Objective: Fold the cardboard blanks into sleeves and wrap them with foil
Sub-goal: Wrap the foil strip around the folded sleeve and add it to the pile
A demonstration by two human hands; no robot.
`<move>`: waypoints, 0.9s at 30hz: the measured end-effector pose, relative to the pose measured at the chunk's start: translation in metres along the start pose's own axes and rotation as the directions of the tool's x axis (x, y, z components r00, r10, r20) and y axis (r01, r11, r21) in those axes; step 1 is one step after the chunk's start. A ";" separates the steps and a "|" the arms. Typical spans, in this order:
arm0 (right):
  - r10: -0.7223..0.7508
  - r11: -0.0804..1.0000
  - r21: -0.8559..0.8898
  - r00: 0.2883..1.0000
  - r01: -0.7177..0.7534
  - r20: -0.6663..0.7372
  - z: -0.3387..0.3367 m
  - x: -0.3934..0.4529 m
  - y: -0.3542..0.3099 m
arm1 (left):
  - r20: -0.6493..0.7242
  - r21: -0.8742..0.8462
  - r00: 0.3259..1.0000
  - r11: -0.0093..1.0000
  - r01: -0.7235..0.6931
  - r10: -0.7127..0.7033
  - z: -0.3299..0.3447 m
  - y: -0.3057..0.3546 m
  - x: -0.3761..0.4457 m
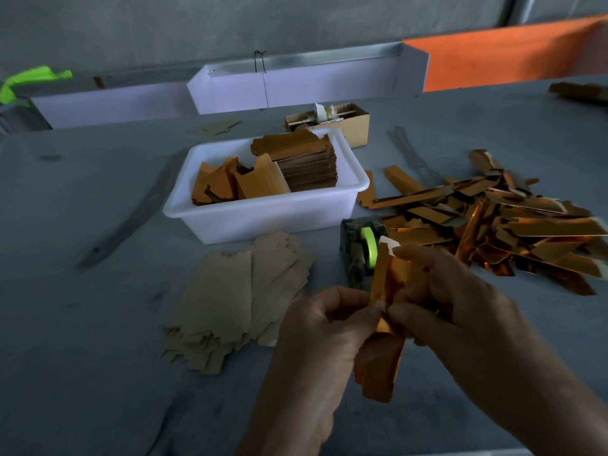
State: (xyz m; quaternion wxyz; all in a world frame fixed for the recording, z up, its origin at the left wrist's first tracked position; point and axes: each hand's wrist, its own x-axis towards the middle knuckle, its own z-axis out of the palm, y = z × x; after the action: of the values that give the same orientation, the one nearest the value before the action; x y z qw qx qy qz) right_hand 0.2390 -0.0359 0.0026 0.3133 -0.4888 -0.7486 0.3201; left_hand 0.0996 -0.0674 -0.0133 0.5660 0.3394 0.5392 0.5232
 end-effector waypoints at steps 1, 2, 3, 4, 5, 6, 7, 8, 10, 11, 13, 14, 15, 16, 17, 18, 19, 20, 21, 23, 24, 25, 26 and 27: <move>0.005 1.000 -0.007 1.000 -0.005 -0.008 0.000 0.000 0.000 | 0.010 -0.003 1.000 1.000 0.014 -0.014 -0.001 0.001 0.000; 0.008 1.000 -0.015 1.000 -0.008 -0.012 0.001 0.000 -0.001 | 0.019 0.002 0.999 1.000 0.027 -0.027 -0.001 0.002 0.000; 0.010 1.000 -0.023 1.000 -0.011 -0.015 0.002 0.001 -0.001 | 0.028 0.014 0.999 0.999 0.035 -0.035 -0.002 0.002 0.000; 0.021 0.999 -0.028 1.000 -0.021 -0.017 0.002 0.001 -0.001 | 0.038 0.027 0.999 0.999 0.038 -0.039 -0.002 0.002 0.000; 0.030 0.999 -0.035 0.999 -0.031 -0.021 0.003 0.001 -0.001 | 0.049 0.038 0.998 0.999 0.035 -0.037 -0.003 0.002 -0.001; 0.037 0.998 -0.046 0.999 -0.038 -0.025 0.003 0.002 -0.001 | 0.056 0.049 0.998 0.998 0.028 -0.031 -0.003 0.002 -0.001; 0.033 0.997 -0.062 0.999 -0.035 -0.029 0.003 0.002 -0.001 | 0.055 0.059 0.998 0.998 0.018 -0.021 -0.003 0.002 -0.001; 0.029 0.997 -0.074 0.999 -0.032 -0.031 0.004 0.002 -0.001 | 0.042 0.065 0.999 0.998 0.006 -0.008 -0.003 0.002 -0.002; 0.031 0.995 -0.091 0.999 -0.033 -0.029 0.005 0.001 -0.002 | -0.004 0.078 1.000 0.997 -0.019 0.019 -0.002 0.000 -0.002; 0.034 0.994 -0.103 0.999 -0.037 -0.031 0.006 0.001 -0.003 | -0.029 0.100 0.999 0.994 -0.034 0.037 -0.001 -0.001 -0.002; 0.038 0.991 -0.128 0.998 -0.043 -0.045 0.008 0.001 -0.003 | -0.066 0.164 0.994 0.984 -0.075 0.087 0.001 -0.005 -0.002; 0.043 0.989 -0.139 0.998 -0.050 -0.049 0.008 0.001 -0.003 | -0.080 0.195 0.990 0.976 -0.097 0.114 0.001 -0.006 -0.002; 0.050 0.986 -0.153 0.997 -0.058 -0.052 0.009 0.000 -0.004 | -0.094 0.220 0.985 0.968 -0.121 0.144 0.003 -0.007 -0.002; 0.059 0.984 -0.167 0.996 -0.068 -0.060 0.010 0.000 -0.005 | -0.108 0.241 0.978 0.959 -0.148 0.178 0.004 -0.008 -0.003; 0.062 0.980 -0.184 0.995 -0.075 -0.075 0.011 -0.001 -0.006 | -0.125 0.260 0.969 0.950 -0.175 0.212 0.007 -0.010 -0.003; 0.060 0.976 -0.205 0.994 -0.079 -0.095 0.012 -0.002 -0.007 | -0.145 0.280 0.958 0.939 -0.199 0.247 0.010 -0.010 -0.004; 0.055 0.970 -0.229 0.992 -0.080 -0.116 0.012 -0.002 -0.009 | -0.167 0.310 0.943 0.923 -0.226 0.287 0.012 -0.011 -0.004; 0.050 0.964 -0.254 0.990 -0.083 -0.133 0.013 -0.002 -0.011 | -0.184 0.354 0.924 0.899 -0.256 0.335 0.014 -0.014 -0.004; 0.051 0.956 -0.279 0.989 -0.089 -0.141 0.013 -0.001 -0.012 | -0.191 0.405 0.904 0.869 -0.283 0.383 0.015 -0.016 -0.004; 0.080 0.940 -0.321 0.989 -0.118 -0.128 0.012 0.002 -0.016 | -0.196 0.469 0.881 0.831 -0.300 0.430 0.017 -0.018 -0.004; 0.097 0.932 -0.337 0.988 -0.133 -0.121 0.012 0.003 -0.018 | -0.201 0.473 0.881 0.830 -0.296 0.429 0.016 -0.019 -0.004; 0.104 0.925 -0.353 0.987 -0.141 -0.122 0.012 0.003 -0.019 | -0.208 0.457 0.884 0.841 -0.290 0.418 0.016 -0.018 -0.005; 0.093 0.918 -0.371 0.986 -0.139 -0.138 0.012 0.003 -0.020 | -0.219 0.425 0.888 0.859 -0.286 0.404 0.014 -0.017 -0.005; 0.073 0.913 -0.387 0.984 -0.131 -0.163 0.012 0.002 -0.020 | -0.228 0.391 0.890 0.874 -0.289 0.396 0.011 -0.015 -0.006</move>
State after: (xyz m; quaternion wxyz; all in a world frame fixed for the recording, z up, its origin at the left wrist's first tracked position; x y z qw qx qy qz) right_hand 0.2184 -0.0428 0.0112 0.2443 -0.6025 -0.7465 0.1416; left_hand 0.1143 -0.0741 -0.0235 0.3058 0.4410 0.6329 0.5581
